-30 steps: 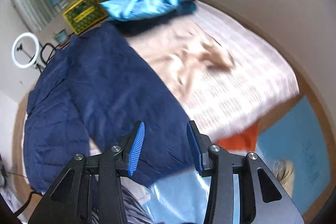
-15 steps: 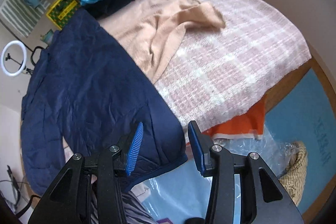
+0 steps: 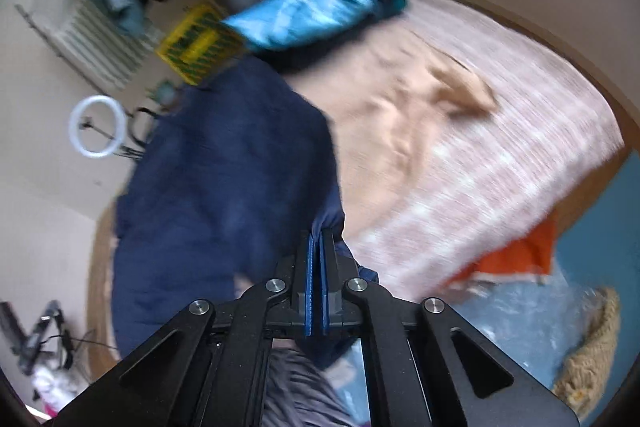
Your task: Fold large clothes
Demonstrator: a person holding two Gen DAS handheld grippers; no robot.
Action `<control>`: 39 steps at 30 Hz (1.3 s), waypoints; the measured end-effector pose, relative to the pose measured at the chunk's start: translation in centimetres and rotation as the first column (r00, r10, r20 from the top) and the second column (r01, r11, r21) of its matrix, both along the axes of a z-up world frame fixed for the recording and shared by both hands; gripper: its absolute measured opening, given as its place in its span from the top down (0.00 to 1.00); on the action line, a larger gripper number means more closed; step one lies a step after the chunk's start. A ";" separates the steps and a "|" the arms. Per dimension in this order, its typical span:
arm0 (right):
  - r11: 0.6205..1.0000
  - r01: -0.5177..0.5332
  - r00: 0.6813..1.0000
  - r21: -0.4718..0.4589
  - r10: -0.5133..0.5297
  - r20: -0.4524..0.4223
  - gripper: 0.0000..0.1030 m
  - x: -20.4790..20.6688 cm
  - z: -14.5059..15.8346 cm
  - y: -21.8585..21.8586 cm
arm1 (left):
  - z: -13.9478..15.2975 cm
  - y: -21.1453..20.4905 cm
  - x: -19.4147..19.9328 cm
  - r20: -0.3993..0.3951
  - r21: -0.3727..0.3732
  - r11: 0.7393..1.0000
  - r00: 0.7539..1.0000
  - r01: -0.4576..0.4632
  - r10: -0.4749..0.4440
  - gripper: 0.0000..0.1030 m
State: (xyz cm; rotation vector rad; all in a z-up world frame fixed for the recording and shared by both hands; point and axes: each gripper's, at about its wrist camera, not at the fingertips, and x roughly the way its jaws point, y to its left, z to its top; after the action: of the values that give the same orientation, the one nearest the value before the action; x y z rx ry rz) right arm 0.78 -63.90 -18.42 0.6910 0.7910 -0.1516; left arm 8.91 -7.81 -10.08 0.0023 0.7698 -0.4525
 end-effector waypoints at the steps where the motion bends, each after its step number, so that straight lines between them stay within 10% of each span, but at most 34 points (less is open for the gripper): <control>1: 1.000 -0.020 0.999 0.006 0.020 0.033 0.98 0.5 1.1 0.7 | 0.0 0.1 0.2 -0.003 -0.005 1.000 1.000 -0.003 0.003 0.66; 11: 0.966 -0.257 0.942 0.016 0.247 0.228 1.00 9.8 8.0 10.3 | -0.6 0.9 2.0 -0.020 -0.029 0.999 1.000 -0.021 0.020 0.66; 17: 0.937 -0.339 0.919 -0.087 0.349 0.183 1.00 14.2 8.4 14.9 | -1.5 2.0 2.6 -0.054 -0.046 0.998 0.998 -0.042 0.040 0.66; 20: 0.950 -0.301 0.945 -0.083 0.309 0.111 0.97 13.7 6.8 13.1 | -2.1 2.3 2.5 -0.062 -0.026 0.999 0.997 -0.042 0.040 0.66; 24: 0.974 -0.192 0.981 -0.119 0.193 0.000 0.62 10.6 4.1 9.9 | -2.9 2.5 2.7 -0.087 -0.043 0.998 0.996 -0.036 0.032 0.66; 30: 0.996 -0.057 0.996 -0.072 0.051 -0.073 0.60 5.1 0.3 5.5 | -3.6 -1.7 4.0 -0.143 -0.101 0.993 0.987 0.055 -0.069 0.66; 36: 0.998 0.021 0.998 -0.059 -0.025 -0.061 0.60 0.2 -0.1 3.1 | -4.0 -12.3 4.3 -0.175 -0.159 0.939 0.927 0.306 -0.332 0.52; 39: 0.996 0.035 0.998 -0.081 -0.039 -0.043 0.60 -1.1 0.6 2.9 | -5.0 -18.5 4.4 -0.223 -0.223 0.880 0.857 0.420 -0.465 0.41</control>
State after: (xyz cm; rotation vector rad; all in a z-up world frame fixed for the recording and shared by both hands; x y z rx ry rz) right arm -0.31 -61.03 -17.82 0.6286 0.8108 -0.2316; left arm 13.36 -26.30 -15.04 -0.0400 1.0032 -0.9761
